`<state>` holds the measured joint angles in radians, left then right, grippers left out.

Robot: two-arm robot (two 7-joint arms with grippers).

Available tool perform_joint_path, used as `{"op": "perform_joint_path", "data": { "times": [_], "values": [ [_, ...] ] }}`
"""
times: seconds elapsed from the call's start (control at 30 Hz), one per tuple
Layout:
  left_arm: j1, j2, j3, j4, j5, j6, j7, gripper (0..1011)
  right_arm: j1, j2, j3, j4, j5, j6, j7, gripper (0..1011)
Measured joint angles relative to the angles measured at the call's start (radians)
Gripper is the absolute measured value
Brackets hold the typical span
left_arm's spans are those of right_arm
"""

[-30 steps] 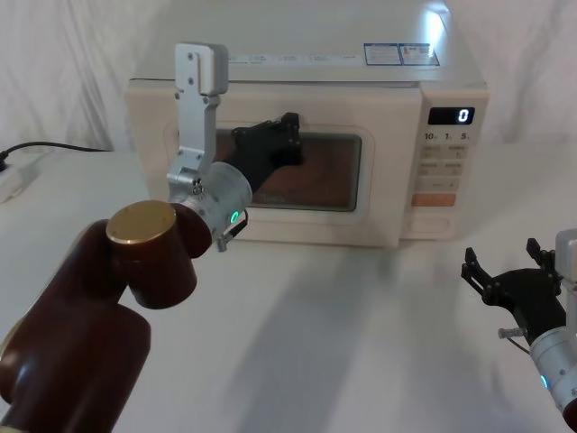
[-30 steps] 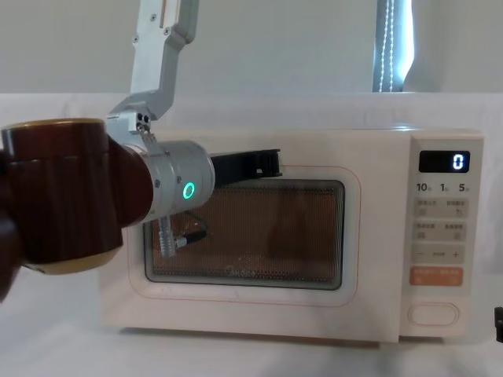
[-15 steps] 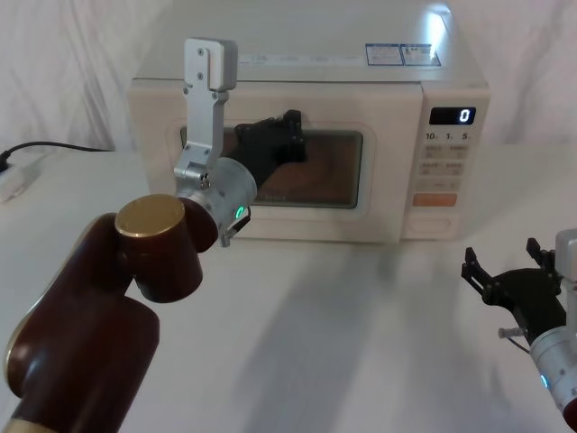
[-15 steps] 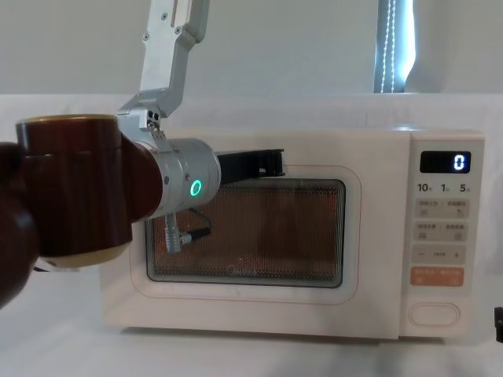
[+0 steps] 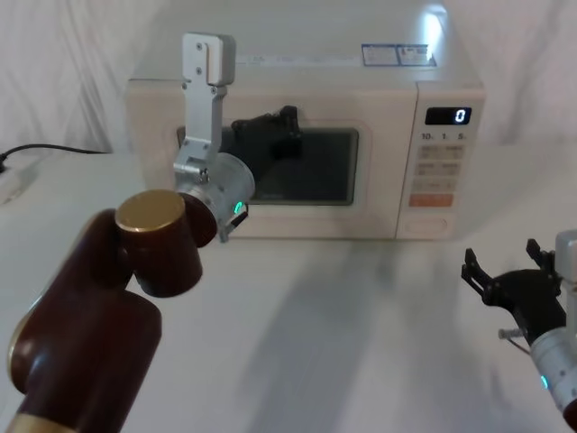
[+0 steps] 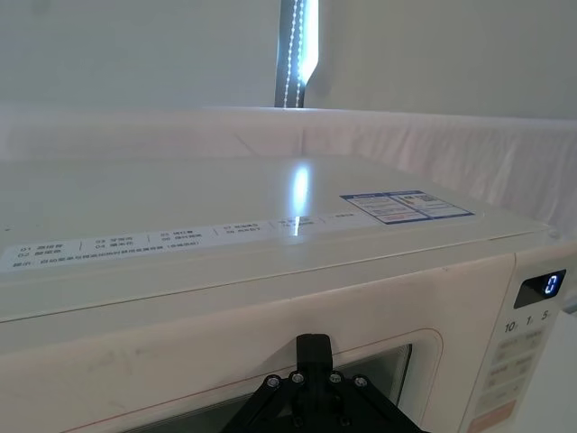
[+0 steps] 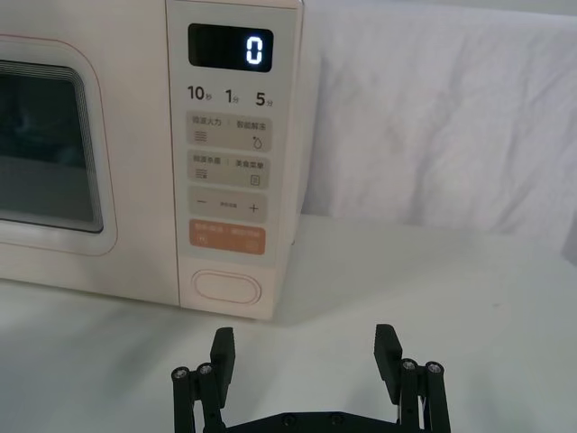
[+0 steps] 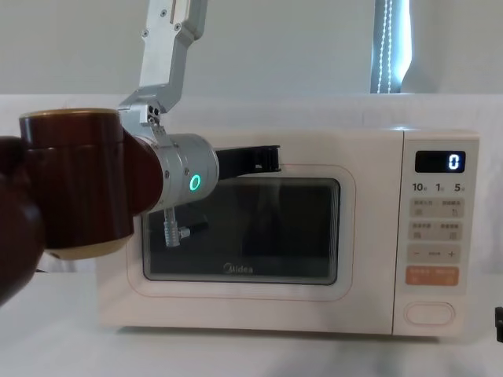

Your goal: Press the button to open the microwave door with one hand; close the microwave door with the other hand.

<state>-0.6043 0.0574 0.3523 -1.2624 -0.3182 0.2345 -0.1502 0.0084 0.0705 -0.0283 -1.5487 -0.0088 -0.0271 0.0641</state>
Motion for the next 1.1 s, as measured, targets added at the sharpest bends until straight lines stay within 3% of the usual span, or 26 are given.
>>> {"op": "perform_joint_path", "data": {
  "times": [0.33, 0.7, 1.1],
  "values": [
    [0.024, -0.004, -0.023, -0.036, 0.0, 0.019, -0.01, 0, 0.0, 0.0, 0.0, 0.0, 0.0, 0.0, 0.0, 1002],
    [0.117, 0.04, -0.026, -0.202, -0.027, 0.118, -0.034, 0, 0.0, 0.0, 0.0, 0.0, 0.0, 0.0, 0.0, 1002],
    [0.234, 0.127, -0.056, -0.393, -0.067, 0.143, -0.047, 0, 0.0, 0.0, 0.0, 0.0, 0.0, 0.0, 0.0, 1002]
  ]
}}
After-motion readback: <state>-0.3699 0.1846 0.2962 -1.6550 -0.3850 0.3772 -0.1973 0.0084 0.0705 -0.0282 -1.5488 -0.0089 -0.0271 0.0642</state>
